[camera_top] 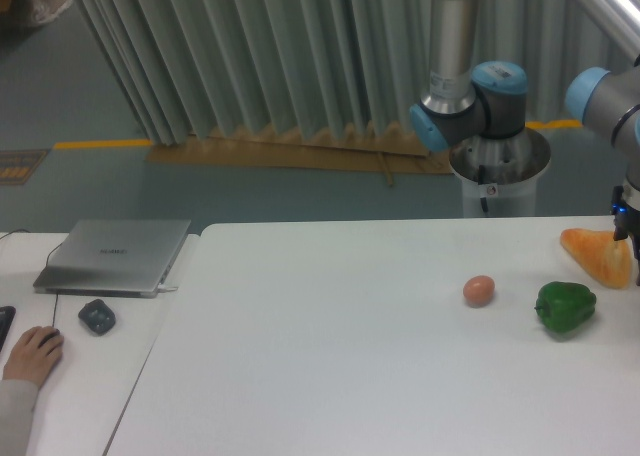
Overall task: Place the bread in the basket
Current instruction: 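Lower the open gripper down onto the orange bread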
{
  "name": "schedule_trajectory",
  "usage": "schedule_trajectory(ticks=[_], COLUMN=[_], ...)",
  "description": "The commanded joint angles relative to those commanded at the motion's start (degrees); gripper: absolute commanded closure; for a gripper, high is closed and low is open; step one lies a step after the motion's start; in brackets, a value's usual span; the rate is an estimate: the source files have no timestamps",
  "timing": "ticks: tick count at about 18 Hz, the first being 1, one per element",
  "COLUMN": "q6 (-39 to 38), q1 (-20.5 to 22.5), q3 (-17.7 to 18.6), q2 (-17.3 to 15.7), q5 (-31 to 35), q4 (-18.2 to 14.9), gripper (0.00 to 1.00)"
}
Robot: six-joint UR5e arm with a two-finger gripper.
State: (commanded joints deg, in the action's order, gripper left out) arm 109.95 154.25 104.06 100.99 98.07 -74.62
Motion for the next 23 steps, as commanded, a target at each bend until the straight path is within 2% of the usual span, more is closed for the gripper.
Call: schedule_trajectory(ticks=[2,5,9,11,13,23], q6=[0.6,0.5,0.4,0.5,0.6,0.4], q1=[-0.3,-3.1,-4.3,-5.4,-5.5,-4.9], q3=[0.4,1.0,2.0,2.7,2.7,2.4], q2=[0.1,0.4,0.5,1.1,1.7,2.5], q5=[3.9,4.8,4.7,7.2,9.1,9.3], q4=[-0.4,-0.5,-0.2,1.1,1.3,2.5], gripper=[0.0,0.0,0.0,0.0,0.0,0.0])
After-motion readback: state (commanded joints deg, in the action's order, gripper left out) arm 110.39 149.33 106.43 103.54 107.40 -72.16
